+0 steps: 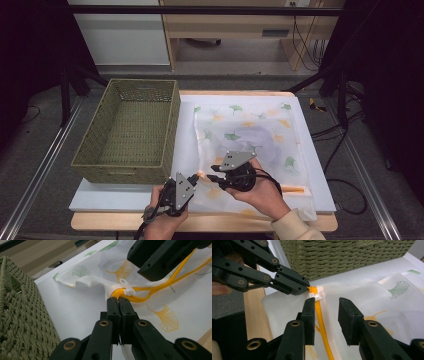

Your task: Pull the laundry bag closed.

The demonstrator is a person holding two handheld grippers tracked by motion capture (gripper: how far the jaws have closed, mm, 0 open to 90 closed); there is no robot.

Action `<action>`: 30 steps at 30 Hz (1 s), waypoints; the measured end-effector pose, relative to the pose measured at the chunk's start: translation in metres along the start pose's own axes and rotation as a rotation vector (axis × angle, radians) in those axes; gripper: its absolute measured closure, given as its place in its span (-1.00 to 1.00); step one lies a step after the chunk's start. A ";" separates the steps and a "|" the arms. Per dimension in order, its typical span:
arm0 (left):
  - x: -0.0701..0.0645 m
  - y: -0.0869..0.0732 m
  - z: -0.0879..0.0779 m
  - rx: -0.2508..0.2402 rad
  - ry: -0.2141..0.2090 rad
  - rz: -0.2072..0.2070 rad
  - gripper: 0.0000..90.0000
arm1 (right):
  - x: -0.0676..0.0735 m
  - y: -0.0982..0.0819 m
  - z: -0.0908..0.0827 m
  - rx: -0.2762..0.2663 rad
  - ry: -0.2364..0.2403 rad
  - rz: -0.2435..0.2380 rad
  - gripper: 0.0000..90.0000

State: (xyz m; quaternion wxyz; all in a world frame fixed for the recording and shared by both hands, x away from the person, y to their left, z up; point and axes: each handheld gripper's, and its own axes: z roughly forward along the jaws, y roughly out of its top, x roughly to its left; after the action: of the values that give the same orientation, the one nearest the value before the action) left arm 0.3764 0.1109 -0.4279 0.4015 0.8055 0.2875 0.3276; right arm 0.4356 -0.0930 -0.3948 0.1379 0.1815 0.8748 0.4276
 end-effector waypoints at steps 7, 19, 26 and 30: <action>0.001 0.000 -0.001 -0.002 -0.004 -0.003 0.96 | 0.001 0.005 0.008 0.020 0.030 -0.012 0.34; 0.002 0.000 0.000 -0.002 -0.010 -0.007 0.96 | 0.001 0.006 0.014 0.057 0.047 -0.034 0.32; 0.002 0.000 -0.001 -0.004 -0.012 -0.009 0.96 | -0.001 0.008 0.017 0.069 0.058 -0.050 0.35; 0.002 0.000 -0.001 -0.008 -0.015 -0.005 0.96 | -0.002 0.009 0.019 0.076 0.067 -0.048 0.36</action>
State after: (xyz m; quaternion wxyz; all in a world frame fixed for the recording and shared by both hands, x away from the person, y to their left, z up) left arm 0.3770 0.1125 -0.4271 0.4076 0.8056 0.2852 0.3216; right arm 0.4470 -0.0753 -0.3985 0.1121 0.1511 0.8986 0.3963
